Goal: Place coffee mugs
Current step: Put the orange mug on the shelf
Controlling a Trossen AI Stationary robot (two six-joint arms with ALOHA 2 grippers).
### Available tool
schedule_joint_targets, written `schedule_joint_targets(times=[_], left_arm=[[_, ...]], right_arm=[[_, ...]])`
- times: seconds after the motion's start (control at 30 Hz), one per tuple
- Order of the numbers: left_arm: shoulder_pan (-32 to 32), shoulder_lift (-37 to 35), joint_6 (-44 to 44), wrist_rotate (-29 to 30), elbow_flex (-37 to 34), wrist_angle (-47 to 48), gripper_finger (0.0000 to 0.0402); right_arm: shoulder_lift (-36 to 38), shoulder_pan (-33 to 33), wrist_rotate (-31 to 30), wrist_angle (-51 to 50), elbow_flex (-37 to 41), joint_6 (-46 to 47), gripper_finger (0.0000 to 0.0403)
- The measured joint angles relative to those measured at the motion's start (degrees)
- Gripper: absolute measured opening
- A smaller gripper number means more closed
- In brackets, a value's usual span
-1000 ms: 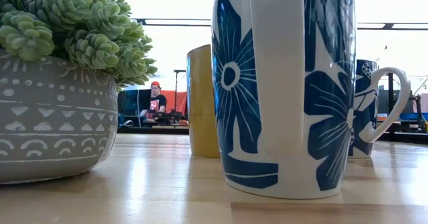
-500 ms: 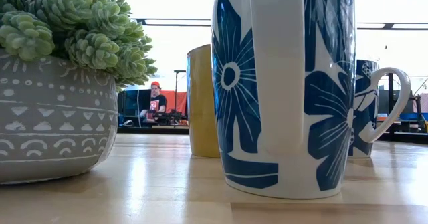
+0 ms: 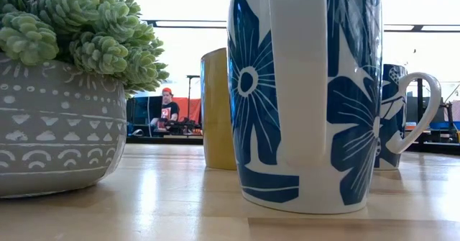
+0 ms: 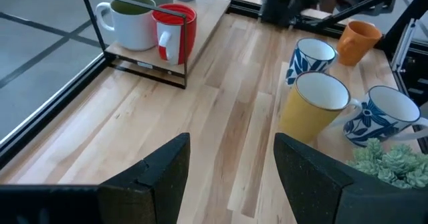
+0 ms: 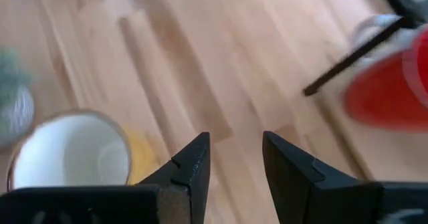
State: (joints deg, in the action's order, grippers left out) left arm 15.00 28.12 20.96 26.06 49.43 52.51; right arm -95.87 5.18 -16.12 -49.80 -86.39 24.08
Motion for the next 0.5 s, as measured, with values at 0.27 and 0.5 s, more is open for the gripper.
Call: schedule_joint_targets(times=[0.27,0.5], left_arm=[[0.0,0.0,-0.01,-0.51,0.0,0.07,0.0205],[0.0,0.0,-0.06,-0.57,0.0,0.32,0.0205]], right_arm=[[-1.54,6.73,-0.33,-2.88,0.02,4.62,0.0114],[-0.64,13.78,1.25,-8.35,0.09,10.64,0.0114]])
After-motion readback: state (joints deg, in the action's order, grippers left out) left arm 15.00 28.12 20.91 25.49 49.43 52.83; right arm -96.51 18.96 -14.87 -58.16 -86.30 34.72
